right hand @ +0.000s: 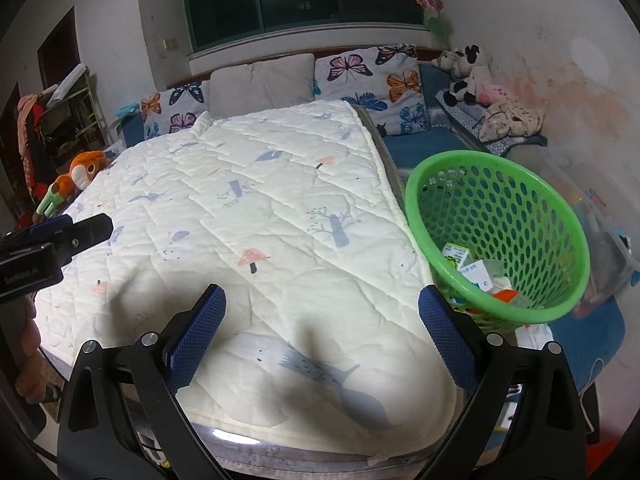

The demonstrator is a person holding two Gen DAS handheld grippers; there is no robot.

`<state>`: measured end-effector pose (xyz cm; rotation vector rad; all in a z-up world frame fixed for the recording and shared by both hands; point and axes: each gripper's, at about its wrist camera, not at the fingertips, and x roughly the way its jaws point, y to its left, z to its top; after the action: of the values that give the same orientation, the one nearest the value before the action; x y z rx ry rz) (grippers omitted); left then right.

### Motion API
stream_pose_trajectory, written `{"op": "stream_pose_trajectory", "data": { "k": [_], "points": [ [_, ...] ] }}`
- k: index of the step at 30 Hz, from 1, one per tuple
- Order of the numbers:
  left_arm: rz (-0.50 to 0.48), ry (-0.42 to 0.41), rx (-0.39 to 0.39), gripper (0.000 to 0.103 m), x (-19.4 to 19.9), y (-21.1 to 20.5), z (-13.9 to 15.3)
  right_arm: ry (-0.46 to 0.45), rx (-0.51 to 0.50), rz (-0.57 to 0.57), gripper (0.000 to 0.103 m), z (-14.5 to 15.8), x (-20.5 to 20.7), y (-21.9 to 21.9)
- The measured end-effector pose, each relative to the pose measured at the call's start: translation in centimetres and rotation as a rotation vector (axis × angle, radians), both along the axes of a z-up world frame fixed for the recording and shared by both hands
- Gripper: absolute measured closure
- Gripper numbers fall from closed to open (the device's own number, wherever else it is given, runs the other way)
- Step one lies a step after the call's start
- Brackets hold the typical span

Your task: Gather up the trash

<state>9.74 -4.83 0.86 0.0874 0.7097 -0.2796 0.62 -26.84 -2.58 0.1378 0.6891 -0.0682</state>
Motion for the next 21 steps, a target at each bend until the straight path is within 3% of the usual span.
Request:
{"op": "stream_pose_trajectory", "data": {
  "k": [21],
  "points": [
    [0.036,-0.038,0.013,0.007,-2.0,1.1,-0.3,-0.011,-0.005,0.012,0.006,-0.1,-0.4,1.4]
  ]
}}
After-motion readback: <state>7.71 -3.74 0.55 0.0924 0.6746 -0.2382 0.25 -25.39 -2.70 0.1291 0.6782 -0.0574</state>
